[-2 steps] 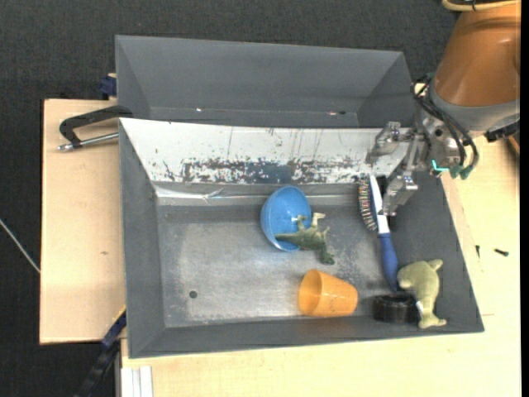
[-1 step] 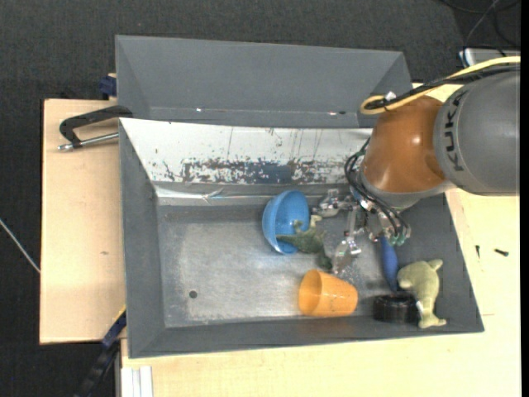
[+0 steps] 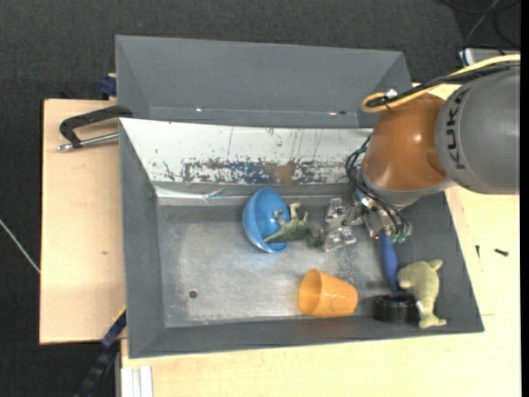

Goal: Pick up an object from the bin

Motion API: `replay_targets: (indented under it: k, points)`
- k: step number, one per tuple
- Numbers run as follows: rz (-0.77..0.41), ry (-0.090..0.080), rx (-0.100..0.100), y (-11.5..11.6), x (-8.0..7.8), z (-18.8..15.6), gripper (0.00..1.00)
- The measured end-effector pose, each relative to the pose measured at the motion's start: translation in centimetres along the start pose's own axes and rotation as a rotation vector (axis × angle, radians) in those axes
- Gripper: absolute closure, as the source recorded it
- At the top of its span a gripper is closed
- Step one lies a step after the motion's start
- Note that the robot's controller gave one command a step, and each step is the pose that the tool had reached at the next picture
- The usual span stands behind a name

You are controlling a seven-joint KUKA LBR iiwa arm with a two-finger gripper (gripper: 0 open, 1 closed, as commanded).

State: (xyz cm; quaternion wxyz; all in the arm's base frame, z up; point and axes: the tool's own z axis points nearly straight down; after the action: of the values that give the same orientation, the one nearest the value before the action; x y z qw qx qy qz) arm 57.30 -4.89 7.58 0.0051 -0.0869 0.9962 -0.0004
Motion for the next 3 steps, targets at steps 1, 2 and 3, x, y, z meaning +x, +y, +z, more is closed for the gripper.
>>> replay_targets:
  k: [1,2,3]
  points:
    - [0.043,-0.006,0.003,-3.8,0.1,-16.4,1.0]
    - [-0.184,0.011,-0.003,-5.1,7.3,-14.8,1.0]
    - [-0.06,0.016,-0.007,-4.2,8.2,-5.6,1.0]
